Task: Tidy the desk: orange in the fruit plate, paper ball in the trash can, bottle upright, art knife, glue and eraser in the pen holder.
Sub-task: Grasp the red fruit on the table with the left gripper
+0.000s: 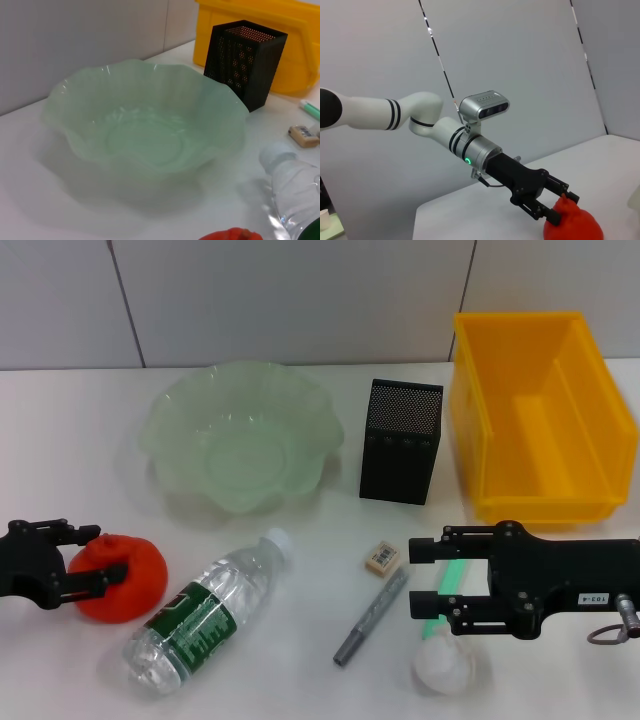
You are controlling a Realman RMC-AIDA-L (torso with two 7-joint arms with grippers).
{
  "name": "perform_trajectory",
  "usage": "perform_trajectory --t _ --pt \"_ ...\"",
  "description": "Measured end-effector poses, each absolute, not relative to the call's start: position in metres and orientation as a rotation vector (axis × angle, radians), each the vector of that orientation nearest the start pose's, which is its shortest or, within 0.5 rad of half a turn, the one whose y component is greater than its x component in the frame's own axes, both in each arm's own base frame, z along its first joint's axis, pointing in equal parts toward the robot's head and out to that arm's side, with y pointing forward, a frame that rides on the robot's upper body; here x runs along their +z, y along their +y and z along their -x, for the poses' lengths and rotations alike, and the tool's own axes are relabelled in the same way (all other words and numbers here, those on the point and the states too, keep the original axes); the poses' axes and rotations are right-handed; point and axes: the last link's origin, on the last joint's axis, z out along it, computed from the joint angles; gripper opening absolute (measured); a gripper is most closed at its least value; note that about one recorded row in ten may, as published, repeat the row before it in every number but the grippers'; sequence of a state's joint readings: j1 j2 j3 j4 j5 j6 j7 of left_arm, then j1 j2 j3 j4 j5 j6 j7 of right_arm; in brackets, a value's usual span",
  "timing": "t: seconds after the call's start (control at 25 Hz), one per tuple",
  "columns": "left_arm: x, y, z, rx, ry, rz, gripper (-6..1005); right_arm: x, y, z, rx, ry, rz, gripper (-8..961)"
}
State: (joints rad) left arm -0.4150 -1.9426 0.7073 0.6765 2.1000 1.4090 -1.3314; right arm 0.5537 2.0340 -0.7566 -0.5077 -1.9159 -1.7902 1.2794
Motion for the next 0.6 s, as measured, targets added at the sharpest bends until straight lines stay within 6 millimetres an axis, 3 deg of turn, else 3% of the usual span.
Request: perform_trajectory --t 0.2,0.6 --pt "0.0557 0.3204 0.3459 -0.248 -0.643 2.603 672 -0.0052 0.2999 -0.2423 0.971 0.505 2.934 652" --pt "0.0552 0.3194 0.3465 -0.252 -0.651 2.604 372 -0.0055 0.3002 -0.2426 0.965 0.506 2.933 653"
